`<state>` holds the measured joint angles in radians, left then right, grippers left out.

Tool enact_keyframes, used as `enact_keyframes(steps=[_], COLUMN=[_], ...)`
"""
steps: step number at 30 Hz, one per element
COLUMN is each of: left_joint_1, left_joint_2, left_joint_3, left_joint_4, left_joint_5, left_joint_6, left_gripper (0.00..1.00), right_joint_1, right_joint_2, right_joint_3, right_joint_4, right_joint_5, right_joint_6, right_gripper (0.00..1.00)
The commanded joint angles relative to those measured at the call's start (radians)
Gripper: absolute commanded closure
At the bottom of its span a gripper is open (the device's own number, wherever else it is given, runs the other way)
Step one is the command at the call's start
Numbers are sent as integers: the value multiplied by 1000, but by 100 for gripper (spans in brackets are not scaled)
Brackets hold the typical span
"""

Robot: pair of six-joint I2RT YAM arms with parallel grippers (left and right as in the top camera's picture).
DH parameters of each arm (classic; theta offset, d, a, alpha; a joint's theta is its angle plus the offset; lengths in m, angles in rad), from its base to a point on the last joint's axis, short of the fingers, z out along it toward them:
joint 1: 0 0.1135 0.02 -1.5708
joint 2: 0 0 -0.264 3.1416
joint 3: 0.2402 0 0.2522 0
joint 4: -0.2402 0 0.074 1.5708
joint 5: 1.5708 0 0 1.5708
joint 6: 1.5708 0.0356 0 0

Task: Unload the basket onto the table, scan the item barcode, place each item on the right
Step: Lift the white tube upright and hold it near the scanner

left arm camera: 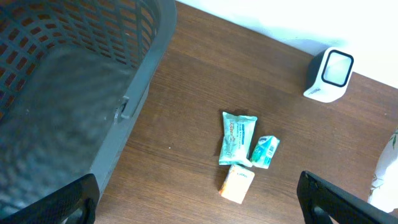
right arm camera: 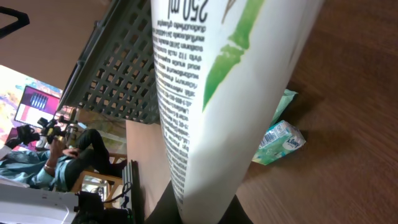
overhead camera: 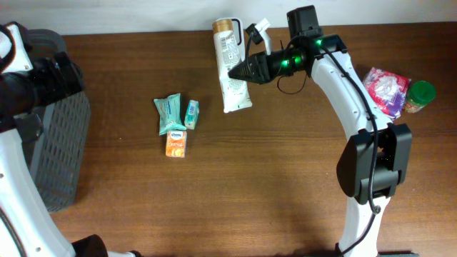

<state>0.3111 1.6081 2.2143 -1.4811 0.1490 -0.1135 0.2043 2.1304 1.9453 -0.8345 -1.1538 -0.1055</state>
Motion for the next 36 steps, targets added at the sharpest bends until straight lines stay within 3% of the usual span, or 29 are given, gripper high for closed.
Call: enact_keyframes(steps=[1, 25, 33, 36], left_joint_1=[4, 4, 4, 4], left_joint_2=[-12, -13, -13, -12], left_joint_3=[10, 10, 10, 10], left_joint_4=[-2, -2, -2, -2], left_joint_5=[0, 0, 0, 0], left_joint_6=[-5, -5, -5, -5], left_gripper=[1, 1, 1, 1], right_joint_1=[-2, -2, 0, 6], right_joint_2=[-65, -65, -65, -65], right_joint_3=[11, 10, 10, 9], right_joint_4=[4, -7, -50, -140], right_joint_5=[-66, -64, 17, 256], right_joint_6=[-14, -14, -14, -13], right_gripper=[96, 96, 96, 96])
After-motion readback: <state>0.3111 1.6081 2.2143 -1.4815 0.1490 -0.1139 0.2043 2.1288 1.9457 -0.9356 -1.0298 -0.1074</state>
